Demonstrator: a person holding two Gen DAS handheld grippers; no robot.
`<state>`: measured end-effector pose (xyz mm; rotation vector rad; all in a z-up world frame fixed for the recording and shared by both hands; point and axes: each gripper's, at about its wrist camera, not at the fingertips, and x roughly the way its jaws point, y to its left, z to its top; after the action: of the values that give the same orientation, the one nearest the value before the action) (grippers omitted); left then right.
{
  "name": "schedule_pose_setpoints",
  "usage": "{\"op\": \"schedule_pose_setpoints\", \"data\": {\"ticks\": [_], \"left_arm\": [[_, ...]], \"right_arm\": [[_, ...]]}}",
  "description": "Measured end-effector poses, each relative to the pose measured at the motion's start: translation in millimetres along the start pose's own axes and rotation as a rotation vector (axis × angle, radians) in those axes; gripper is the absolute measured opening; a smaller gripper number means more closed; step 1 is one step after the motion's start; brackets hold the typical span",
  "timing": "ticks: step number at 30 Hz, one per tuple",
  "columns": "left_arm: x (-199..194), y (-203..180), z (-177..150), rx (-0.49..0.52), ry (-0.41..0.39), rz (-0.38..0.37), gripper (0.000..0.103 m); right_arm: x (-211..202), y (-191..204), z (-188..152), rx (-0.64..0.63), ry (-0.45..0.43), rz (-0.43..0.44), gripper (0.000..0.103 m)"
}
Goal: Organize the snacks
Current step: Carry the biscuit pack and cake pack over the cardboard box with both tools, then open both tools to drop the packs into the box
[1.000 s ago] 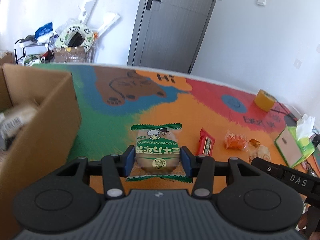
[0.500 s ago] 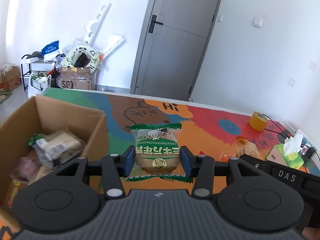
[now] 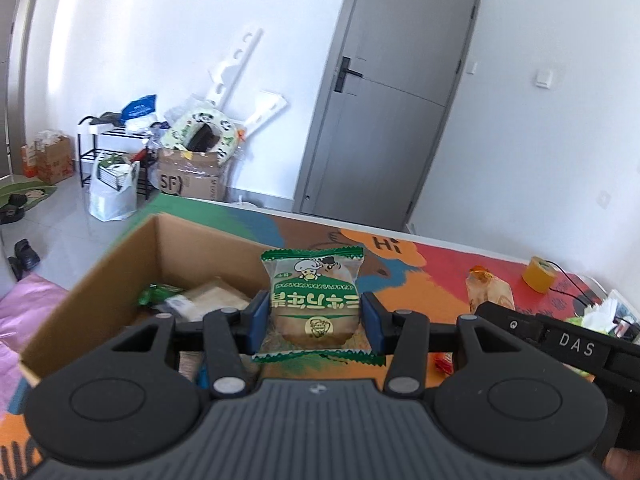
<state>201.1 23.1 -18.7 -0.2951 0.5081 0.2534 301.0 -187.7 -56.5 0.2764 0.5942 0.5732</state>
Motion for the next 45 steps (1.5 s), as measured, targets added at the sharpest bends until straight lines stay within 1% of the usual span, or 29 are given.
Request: {"op": "schedule_pose_setpoints", "data": {"ticks": [9,17,22,28,29,32,35,38,42,45], "left_arm": [[-11.8,43.4,4.5,-0.050,-0.014,0.063,0.047],[-14.6,75.5,5.3,-0.088,0.004,0.088,0.047],[-19.7,92.3,6.7,-0.112,0.002,0.107,0.047],[-21.3,110.1,6.8,-0.150,0.033,0.109,0.048],[-21.8,112.7,7.1,-0.156,0.037,0.105,0.051],[-29.3,120.2,8.7,-0.172,0.031,0.081,0.054],[-37.1,122.7,10.0,-0.164,0.010,0.093,0.055],[-42.3,128.5,10.6,-0.177,0.003,0.095,0.055],[-43.4,134.5,10.3,-0.182,0.011,0.112,0.055],[-41.0,138.8,8.8,-0.185,0.025,0.113,0.056]], "right_arm": [[10.5,30.3,1.3,-0.041,0.013,0.054,0.036],[22.5,54.0,-2.9,-0.065,0.037,0.084,0.036],[29.1,71.3,-4.4,-0.086,0.051,0.110,0.036],[37.0,94.0,-7.6,-0.111,0.073,0.138,0.036],[38.1,98.4,-8.4,-0.116,0.077,0.144,0.036],[41.1,111.1,-10.9,-0.133,0.090,0.160,0.036],[43.5,123.9,-13.1,-0.150,0.101,0.178,0.036],[45.0,133.9,-15.6,-0.164,0.113,0.191,0.036],[47.4,143.5,-18.4,-0.174,0.135,0.206,0.036],[48.6,144.2,-19.0,-0.152,0.161,0.230,0.037]]}}
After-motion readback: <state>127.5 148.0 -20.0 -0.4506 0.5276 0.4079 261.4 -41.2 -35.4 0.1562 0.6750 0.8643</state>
